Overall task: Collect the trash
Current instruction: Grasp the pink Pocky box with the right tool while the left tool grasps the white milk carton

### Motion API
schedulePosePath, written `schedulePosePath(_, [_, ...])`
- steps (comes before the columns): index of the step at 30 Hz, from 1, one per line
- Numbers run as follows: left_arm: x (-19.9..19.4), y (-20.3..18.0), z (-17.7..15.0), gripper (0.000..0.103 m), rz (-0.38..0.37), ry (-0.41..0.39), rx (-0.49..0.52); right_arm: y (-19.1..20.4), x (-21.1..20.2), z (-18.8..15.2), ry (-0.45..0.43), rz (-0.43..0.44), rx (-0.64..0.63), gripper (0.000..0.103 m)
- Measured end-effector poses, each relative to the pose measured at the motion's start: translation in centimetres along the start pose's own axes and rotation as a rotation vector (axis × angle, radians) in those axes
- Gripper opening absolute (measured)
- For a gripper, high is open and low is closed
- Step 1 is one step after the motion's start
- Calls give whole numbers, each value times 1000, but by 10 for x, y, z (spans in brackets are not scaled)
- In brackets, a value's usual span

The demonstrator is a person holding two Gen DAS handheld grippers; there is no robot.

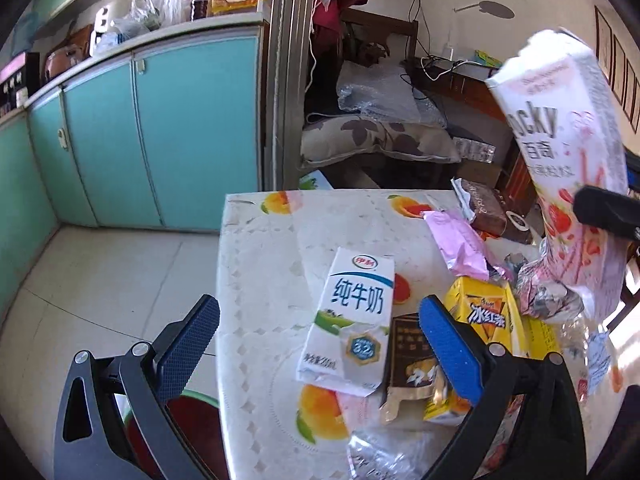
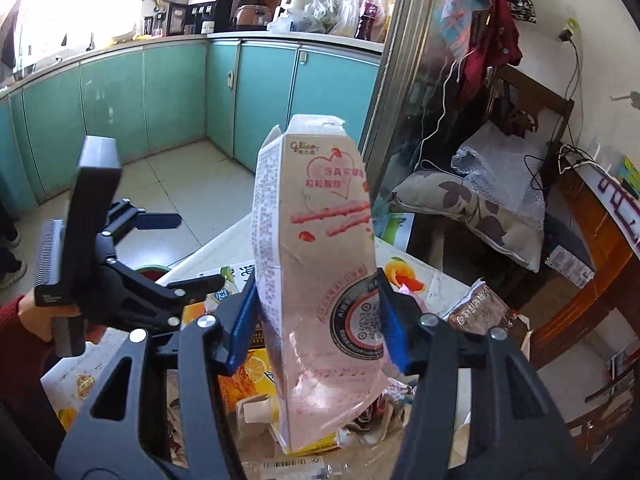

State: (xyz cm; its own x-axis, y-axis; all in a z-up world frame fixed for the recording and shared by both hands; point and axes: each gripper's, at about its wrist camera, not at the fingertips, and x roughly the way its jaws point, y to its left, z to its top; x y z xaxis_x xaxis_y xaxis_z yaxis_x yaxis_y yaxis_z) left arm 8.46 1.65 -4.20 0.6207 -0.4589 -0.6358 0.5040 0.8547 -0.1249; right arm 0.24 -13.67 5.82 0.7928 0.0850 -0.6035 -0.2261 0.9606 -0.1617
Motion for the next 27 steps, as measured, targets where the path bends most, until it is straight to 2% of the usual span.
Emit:
schedulePosePath(2, [12, -9, 3, 94, -21, 24, 4, -6, -7, -5, -19, 2, 28, 53])
schedulePosePath(8, [47, -19, -6, 89, 13, 152, 43, -18, -13, -10, -55, 39, 111, 53])
schedulePosePath(9, [49, -19, -7, 84, 21, 156, 41, -18, -13, -11, -56, 43, 115, 53])
schedulePosePath(12, [55, -17, -8, 58, 14, 170, 32, -14, -8, -15, -55, 0, 97, 53])
schedulePosePath(14, [56, -17, -8, 53, -3, 173, 32, -13, -7, -17, -63, -34, 87, 53])
schedulePosePath(18, [46, -20, -6, 50, -10, 123, 40, -13, -14, -17, -97, -44, 103, 53])
schedulePosePath(27, [-21, -23, 3, 50, 50, -73, 82, -4, -50, -8, -226, -94, 115, 53])
